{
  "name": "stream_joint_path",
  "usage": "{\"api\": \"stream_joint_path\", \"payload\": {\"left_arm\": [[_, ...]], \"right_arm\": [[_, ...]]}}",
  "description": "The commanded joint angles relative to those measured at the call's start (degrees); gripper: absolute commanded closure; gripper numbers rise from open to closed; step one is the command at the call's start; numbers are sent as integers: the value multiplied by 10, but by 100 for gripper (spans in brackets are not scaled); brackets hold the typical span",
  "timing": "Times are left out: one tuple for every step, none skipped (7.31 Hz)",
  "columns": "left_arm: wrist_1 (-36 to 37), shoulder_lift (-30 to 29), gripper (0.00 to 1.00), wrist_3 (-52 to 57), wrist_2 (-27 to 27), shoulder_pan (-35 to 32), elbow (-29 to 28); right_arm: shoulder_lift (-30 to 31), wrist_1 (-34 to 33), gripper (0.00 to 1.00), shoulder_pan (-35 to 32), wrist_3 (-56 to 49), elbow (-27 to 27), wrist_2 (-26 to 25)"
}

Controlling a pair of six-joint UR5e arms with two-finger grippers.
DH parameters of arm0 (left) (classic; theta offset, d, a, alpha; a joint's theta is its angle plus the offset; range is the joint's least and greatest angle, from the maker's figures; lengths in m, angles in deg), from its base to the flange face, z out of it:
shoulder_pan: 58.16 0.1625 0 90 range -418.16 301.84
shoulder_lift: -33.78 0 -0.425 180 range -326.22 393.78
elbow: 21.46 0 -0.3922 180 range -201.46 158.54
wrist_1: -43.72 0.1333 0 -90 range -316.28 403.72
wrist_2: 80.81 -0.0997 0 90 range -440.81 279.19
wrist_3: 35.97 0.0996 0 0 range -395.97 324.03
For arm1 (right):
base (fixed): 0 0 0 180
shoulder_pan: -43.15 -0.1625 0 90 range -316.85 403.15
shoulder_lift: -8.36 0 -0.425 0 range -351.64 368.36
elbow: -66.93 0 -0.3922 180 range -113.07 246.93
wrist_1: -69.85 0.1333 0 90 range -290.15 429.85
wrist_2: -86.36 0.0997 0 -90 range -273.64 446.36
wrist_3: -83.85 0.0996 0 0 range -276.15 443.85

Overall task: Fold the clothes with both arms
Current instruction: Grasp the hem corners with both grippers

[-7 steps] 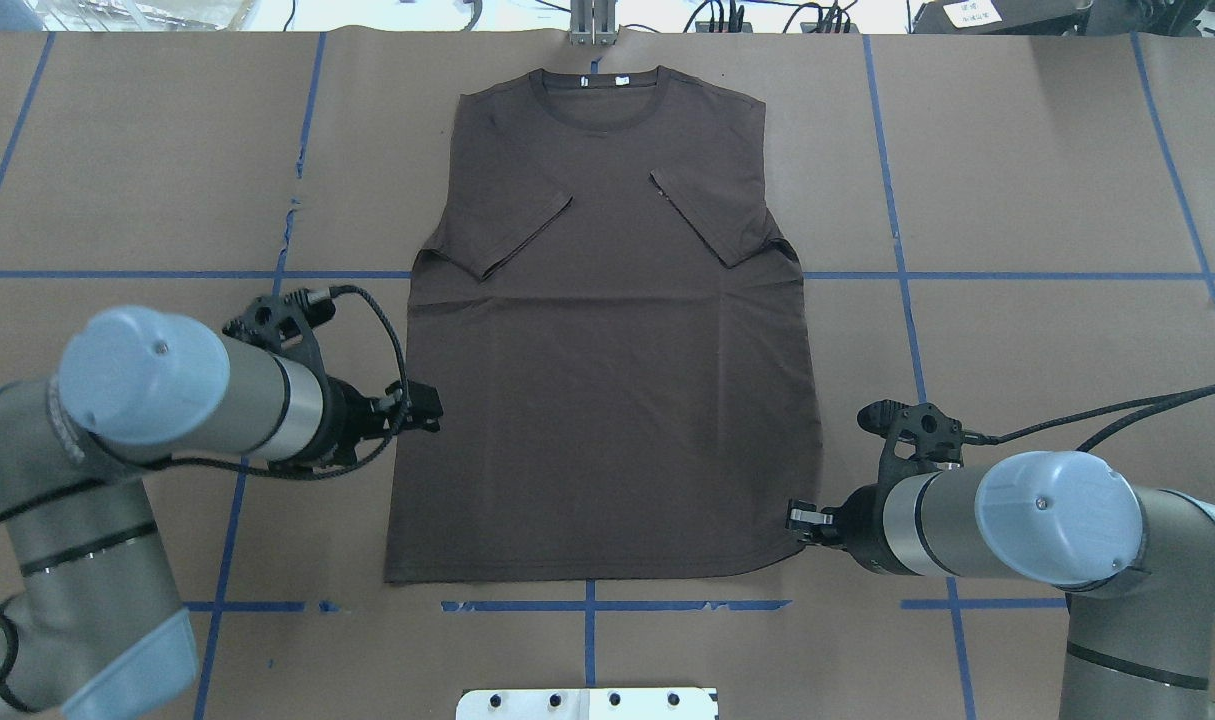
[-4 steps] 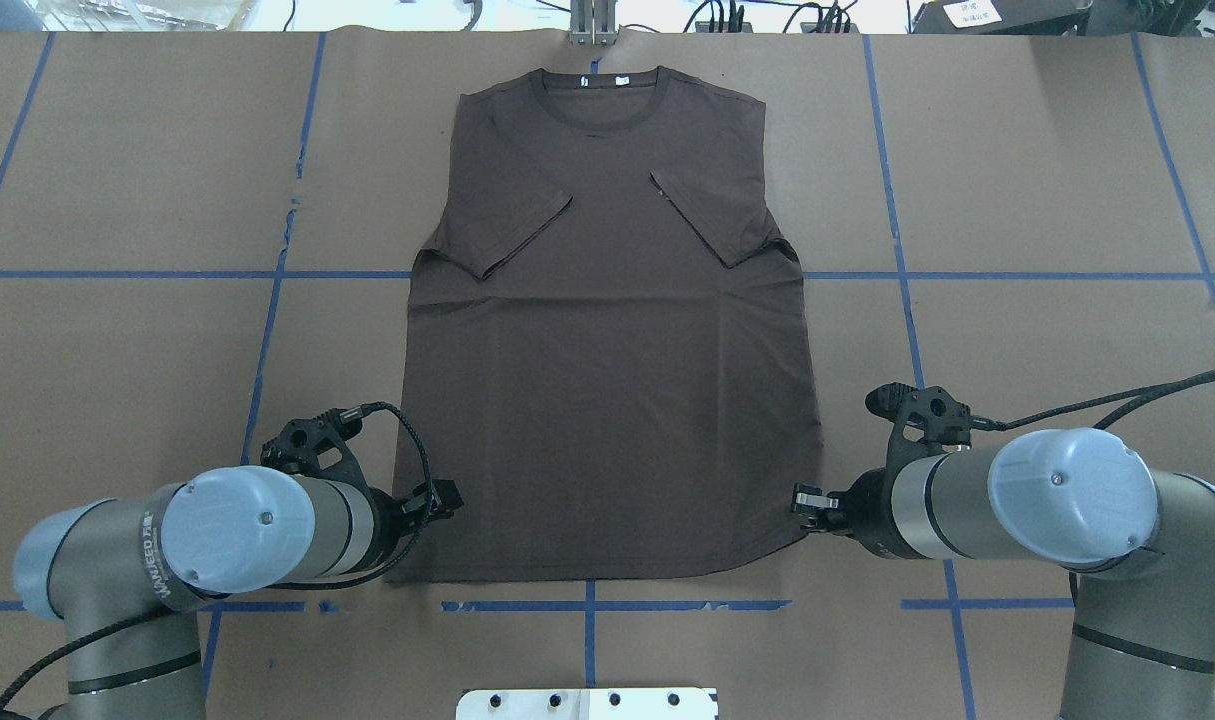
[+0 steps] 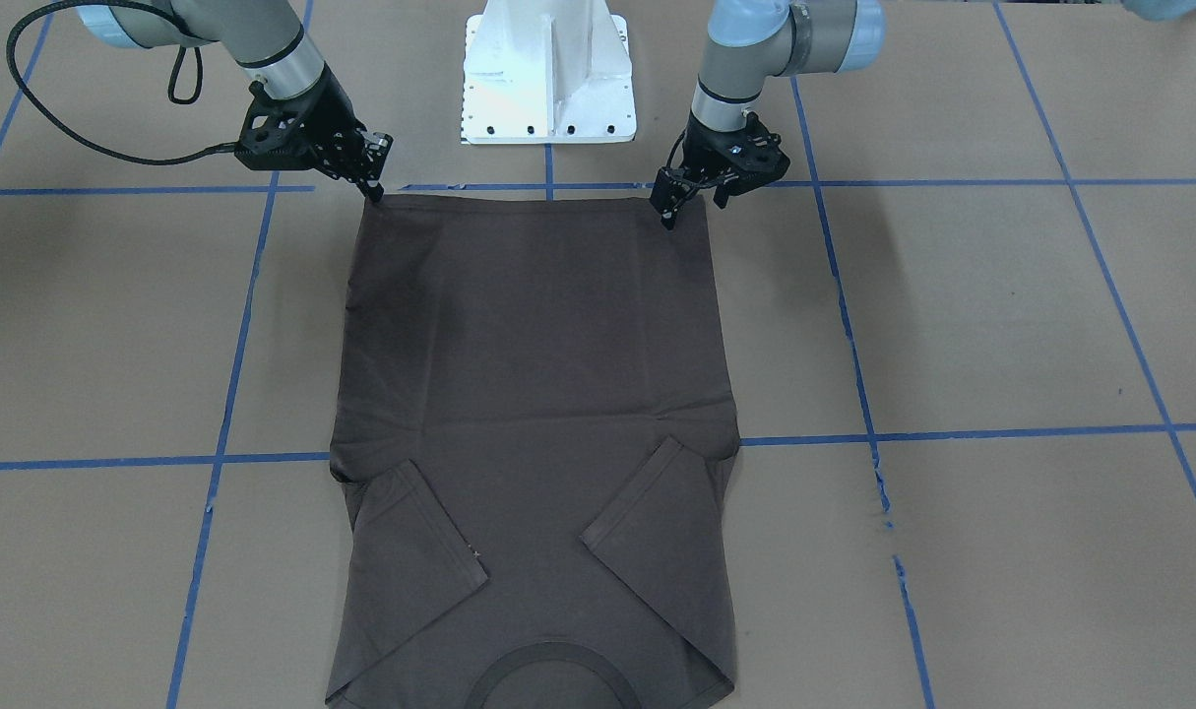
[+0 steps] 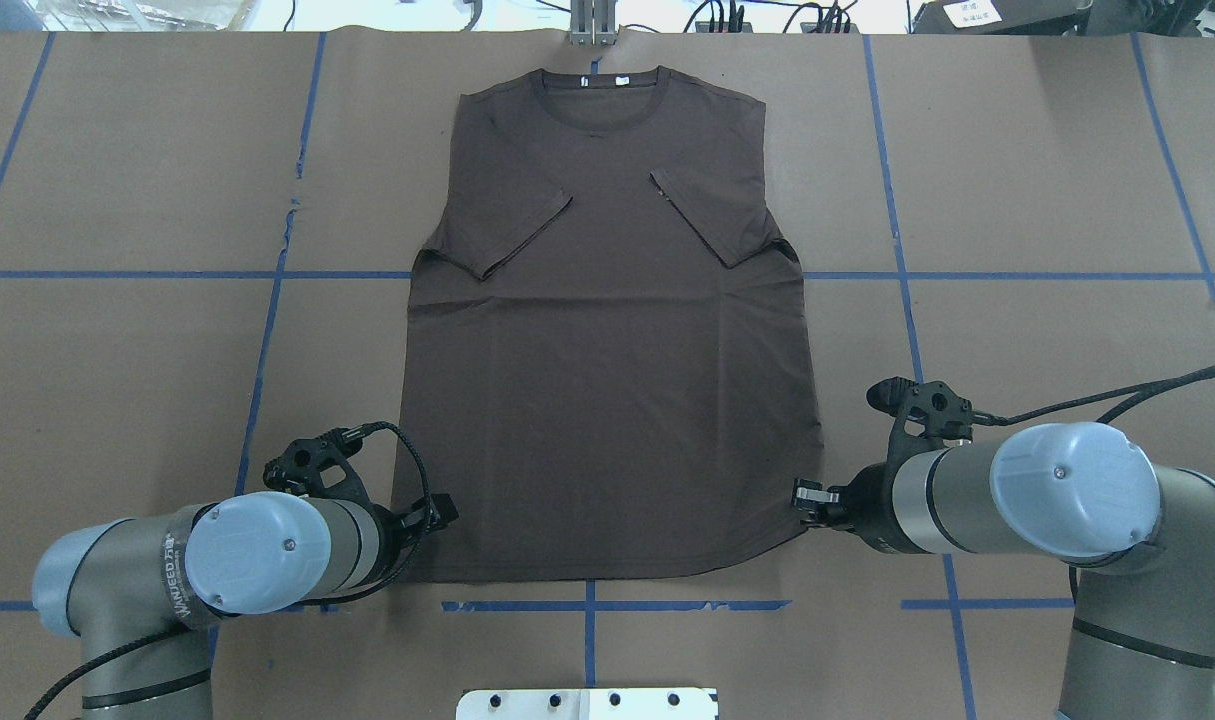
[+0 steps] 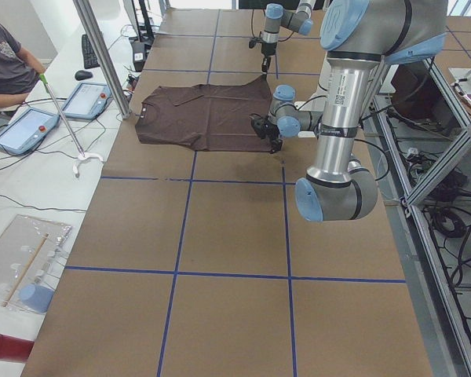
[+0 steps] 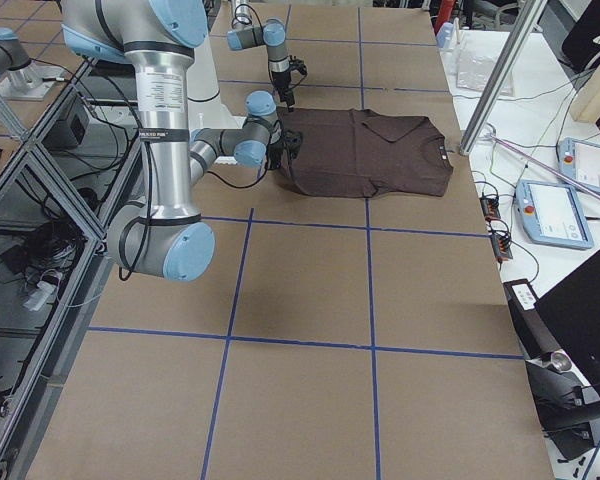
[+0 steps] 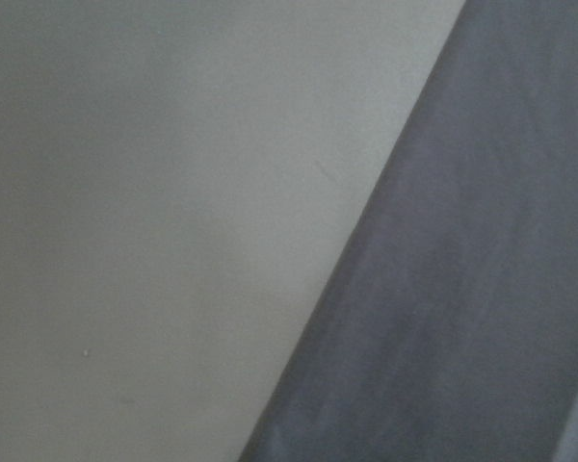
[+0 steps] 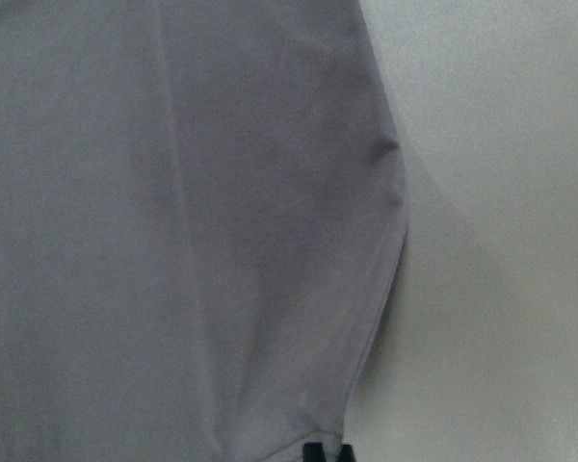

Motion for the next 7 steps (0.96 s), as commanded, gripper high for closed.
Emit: {"api": "stream_joint_path", "payload": {"left_arm": [[6, 10, 1, -1, 0, 10, 5], [6, 15, 1, -1, 0, 14, 7], [6, 16, 1, -1, 1, 14, 8], [6, 16, 2, -1, 1, 15, 8], [6, 16, 5, -1, 1, 17, 8], [6, 15, 11, -2, 1, 20, 8], [6, 16, 21, -12, 1, 22, 8]], "right_arm": [[-5, 0, 100, -1, 0, 2, -1], [-5, 0, 100, -2, 0, 2, -1], [-6, 0, 100, -2, 0, 2, 0], [-6, 0, 100, -2, 0, 2, 0], [-5, 0, 100, -2, 0, 2, 0], [-5, 0, 100, -2, 0, 2, 0], [-5, 0, 100, -2, 0, 0, 1]]}}
